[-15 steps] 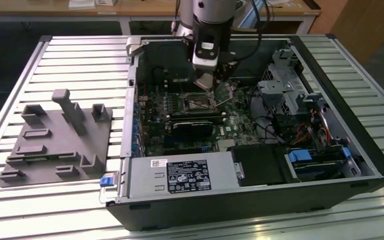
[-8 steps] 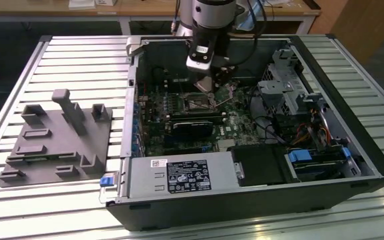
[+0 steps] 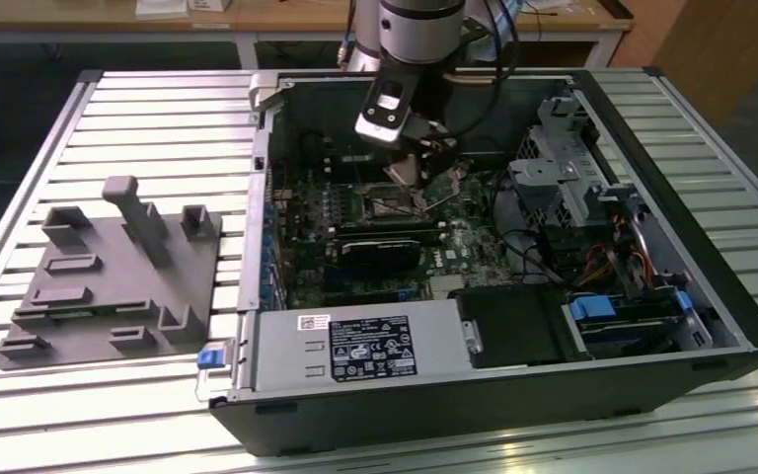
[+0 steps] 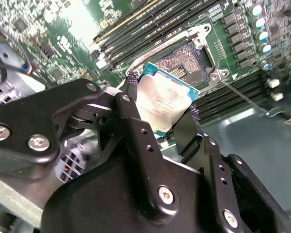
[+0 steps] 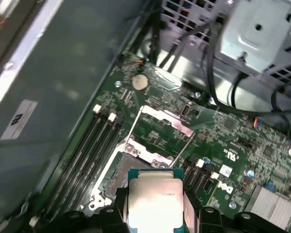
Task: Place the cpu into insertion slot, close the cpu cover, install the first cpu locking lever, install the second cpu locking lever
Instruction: 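Place the cpu into insertion slot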
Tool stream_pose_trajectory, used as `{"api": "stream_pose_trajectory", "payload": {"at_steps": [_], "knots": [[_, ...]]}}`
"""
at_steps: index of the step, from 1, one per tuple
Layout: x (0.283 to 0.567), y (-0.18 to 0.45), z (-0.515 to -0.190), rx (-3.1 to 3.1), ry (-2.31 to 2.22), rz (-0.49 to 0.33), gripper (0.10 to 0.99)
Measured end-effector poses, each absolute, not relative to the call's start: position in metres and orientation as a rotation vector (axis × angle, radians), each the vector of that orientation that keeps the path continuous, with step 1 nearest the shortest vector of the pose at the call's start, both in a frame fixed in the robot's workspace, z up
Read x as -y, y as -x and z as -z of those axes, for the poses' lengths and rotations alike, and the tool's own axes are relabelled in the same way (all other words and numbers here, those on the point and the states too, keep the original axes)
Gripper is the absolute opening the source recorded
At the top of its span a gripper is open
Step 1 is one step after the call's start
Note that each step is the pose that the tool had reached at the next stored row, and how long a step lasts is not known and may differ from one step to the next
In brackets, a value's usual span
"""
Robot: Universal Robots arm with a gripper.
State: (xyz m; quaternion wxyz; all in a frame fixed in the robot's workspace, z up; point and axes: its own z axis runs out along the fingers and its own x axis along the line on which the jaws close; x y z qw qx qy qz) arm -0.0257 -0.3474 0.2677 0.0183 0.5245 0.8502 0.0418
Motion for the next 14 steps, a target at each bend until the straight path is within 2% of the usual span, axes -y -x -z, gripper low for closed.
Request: {"api": "stream_pose_trajectory", "payload": {"at_steps": [14], "knots": [[0.3474, 0.0257, -0.2585, -2.404, -1.945, -0.121, 0.541]]}}
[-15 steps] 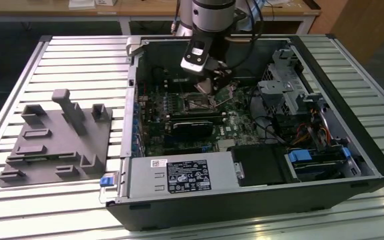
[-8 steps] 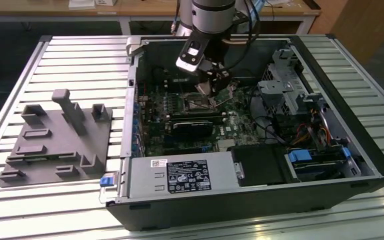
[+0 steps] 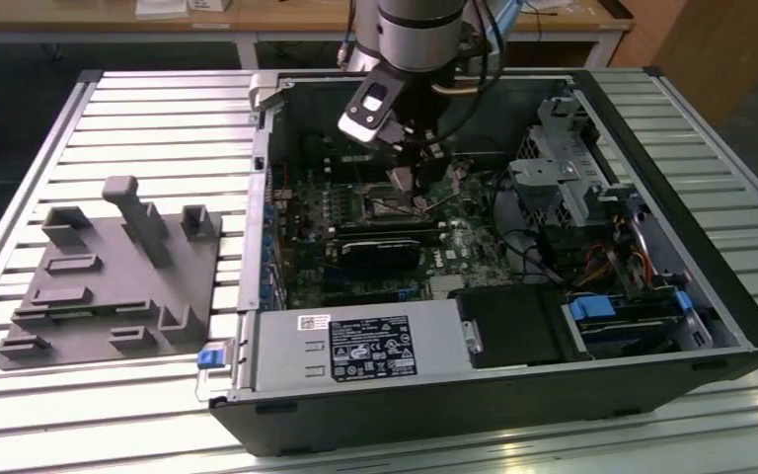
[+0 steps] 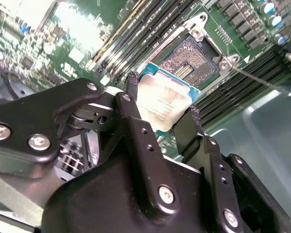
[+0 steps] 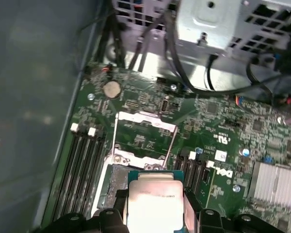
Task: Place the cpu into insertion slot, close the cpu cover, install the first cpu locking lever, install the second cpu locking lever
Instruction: 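Place the cpu into insertion slot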
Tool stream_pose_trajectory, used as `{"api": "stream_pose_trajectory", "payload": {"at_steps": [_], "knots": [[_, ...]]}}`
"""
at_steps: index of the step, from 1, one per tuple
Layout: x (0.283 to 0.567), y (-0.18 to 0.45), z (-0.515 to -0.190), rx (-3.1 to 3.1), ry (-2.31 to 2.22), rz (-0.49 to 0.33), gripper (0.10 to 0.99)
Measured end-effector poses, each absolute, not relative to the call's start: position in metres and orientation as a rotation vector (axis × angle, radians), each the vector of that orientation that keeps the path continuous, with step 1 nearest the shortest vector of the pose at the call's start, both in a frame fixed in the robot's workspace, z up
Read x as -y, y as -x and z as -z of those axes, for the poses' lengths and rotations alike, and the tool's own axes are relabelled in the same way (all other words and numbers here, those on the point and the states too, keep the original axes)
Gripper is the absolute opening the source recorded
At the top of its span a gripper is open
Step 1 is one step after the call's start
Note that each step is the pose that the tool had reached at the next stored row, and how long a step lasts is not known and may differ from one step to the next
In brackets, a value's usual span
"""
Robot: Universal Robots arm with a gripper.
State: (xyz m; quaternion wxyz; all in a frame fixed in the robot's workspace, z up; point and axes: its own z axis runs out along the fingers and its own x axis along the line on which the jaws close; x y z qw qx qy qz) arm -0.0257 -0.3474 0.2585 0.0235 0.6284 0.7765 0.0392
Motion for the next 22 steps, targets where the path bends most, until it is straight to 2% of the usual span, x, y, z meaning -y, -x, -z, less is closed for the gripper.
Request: {"api": "stream_pose_trajectory", "payload": {"at_steps": [12, 22], "knots": [[0.347, 0.026, -0.243, -2.179, -2.183, -0.112, 0.541], [0.338, 0.029, -0.234, -2.148, -2.184, -0.077, 0.541]]}}
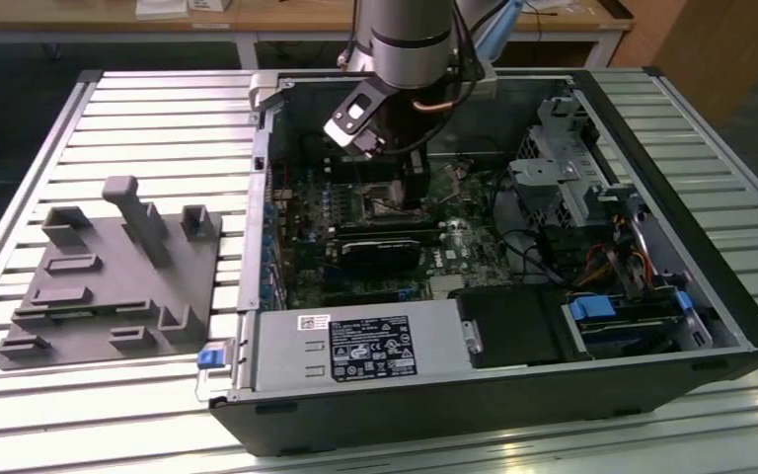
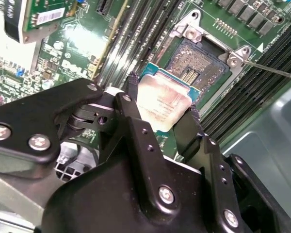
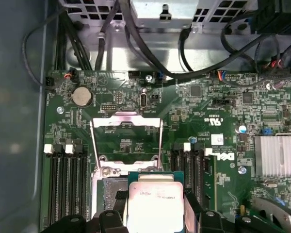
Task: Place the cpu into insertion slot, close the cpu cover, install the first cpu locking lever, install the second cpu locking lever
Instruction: 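Place the cpu into insertion slot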
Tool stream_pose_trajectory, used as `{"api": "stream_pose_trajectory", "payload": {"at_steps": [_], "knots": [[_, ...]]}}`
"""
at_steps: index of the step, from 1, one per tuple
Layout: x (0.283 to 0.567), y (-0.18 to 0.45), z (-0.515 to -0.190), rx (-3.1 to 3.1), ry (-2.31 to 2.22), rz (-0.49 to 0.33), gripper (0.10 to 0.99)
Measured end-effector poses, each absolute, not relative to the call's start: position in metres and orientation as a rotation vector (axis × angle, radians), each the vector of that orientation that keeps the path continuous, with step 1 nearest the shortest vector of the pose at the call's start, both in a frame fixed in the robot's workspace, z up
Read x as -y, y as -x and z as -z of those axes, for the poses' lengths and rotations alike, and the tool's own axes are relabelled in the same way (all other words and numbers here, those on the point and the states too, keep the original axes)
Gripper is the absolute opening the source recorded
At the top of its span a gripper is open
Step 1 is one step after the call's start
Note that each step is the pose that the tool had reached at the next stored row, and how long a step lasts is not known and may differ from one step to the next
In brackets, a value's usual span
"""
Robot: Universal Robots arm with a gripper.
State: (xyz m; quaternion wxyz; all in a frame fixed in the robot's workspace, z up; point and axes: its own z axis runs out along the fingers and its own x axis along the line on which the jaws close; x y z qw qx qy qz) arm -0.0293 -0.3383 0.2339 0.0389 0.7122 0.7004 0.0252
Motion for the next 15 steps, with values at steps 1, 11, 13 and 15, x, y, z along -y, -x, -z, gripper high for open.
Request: {"api": "stream_pose_trajectory", "payload": {"at_steps": [1, 11, 13, 15], "knots": [[0.3376, 0.0298, -0.2334, -2.148, -2.183, -0.078, 0.541], [0.3307, 0.0344, -0.2291, -2.173, -2.162, -0.082, 0.541], [0.3290, 0.0353, -0.2279, -2.173, -2.162, -0.082, 0.541], [0.3283, 0.0361, -0.2255, -2.173, -2.162, -0.082, 0.541]]}}
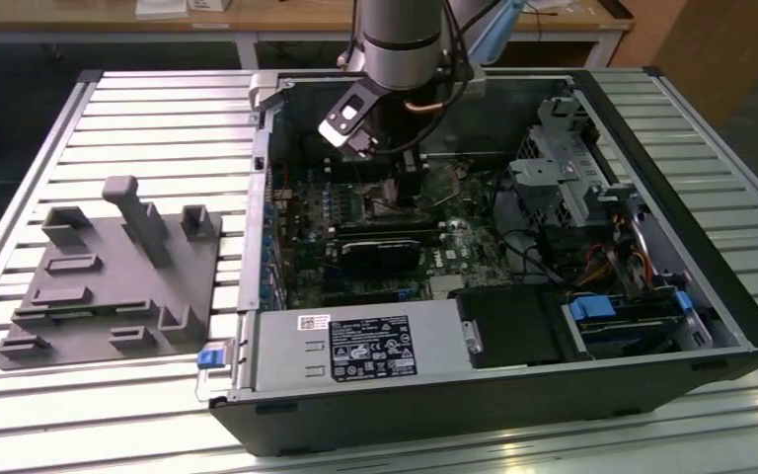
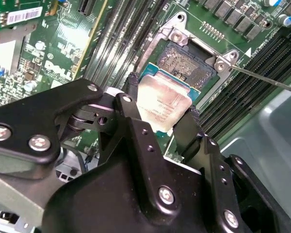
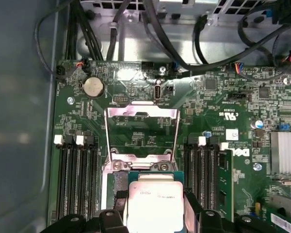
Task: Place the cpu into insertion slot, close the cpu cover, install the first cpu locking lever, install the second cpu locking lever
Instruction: 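Place the cpu into insertion slot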
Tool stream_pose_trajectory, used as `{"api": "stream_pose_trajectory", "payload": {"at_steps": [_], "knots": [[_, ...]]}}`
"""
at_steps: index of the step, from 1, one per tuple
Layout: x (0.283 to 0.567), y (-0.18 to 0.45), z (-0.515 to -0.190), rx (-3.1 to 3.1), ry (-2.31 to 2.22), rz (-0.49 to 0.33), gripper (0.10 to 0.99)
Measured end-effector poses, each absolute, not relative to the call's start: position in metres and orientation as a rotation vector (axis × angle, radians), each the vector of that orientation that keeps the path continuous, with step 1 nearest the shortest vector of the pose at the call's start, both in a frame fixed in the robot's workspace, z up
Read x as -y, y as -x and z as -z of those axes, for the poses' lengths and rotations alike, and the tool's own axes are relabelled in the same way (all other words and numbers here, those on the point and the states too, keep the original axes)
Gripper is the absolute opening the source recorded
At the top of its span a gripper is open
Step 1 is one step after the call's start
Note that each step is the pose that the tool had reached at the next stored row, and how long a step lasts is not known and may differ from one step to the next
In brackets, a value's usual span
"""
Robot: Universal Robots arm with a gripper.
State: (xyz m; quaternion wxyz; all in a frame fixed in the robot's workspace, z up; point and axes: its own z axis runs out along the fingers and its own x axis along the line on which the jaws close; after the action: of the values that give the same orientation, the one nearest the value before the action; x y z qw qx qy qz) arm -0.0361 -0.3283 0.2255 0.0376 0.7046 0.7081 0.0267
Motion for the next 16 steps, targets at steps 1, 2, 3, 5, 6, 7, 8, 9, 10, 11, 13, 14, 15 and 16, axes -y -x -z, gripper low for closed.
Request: {"api": "stream_pose_trajectory", "payload": {"at_steps": [1, 2, 3, 5, 6, 7, 8, 9, 10, 11, 13, 14, 15, 16], "knots": [[0.328, 0.037, -0.224, -2.173, -2.162, -0.082, 0.541], [0.328, 0.037, -0.222, -2.173, -2.162, -0.082, 0.541], [0.327, 0.038, -0.221, -2.173, -2.162, -0.082, 0.541], [0.327, 0.040, -0.218, -2.173, -2.162, -0.082, 0.541], [0.327, 0.040, -0.217, -2.173, -2.162, -0.082, 0.541], [0.326, 0.040, -0.215, -2.172, -2.163, -0.082, 0.541], [0.326, 0.040, -0.214, -2.172, -2.163, -0.082, 0.541], [0.325, 0.041, -0.213, -2.171, -2.164, -0.081, 0.541], [0.324, 0.041, -0.213, -2.171, -2.164, -0.081, 0.541], [0.323, 0.042, -0.212, -2.171, -2.164, -0.082, 0.541], [0.322, 0.043, -0.210, -2.171, -2.164, -0.082, 0.541], [0.321, 0.043, -0.209, -2.171, -2.164, -0.082, 0.541], [0.321, 0.043, -0.208, -2.169, -2.166, -0.082, 0.541], [0.321, 0.043, -0.206, -2.167, -2.168, -0.081, 0.541]]}}
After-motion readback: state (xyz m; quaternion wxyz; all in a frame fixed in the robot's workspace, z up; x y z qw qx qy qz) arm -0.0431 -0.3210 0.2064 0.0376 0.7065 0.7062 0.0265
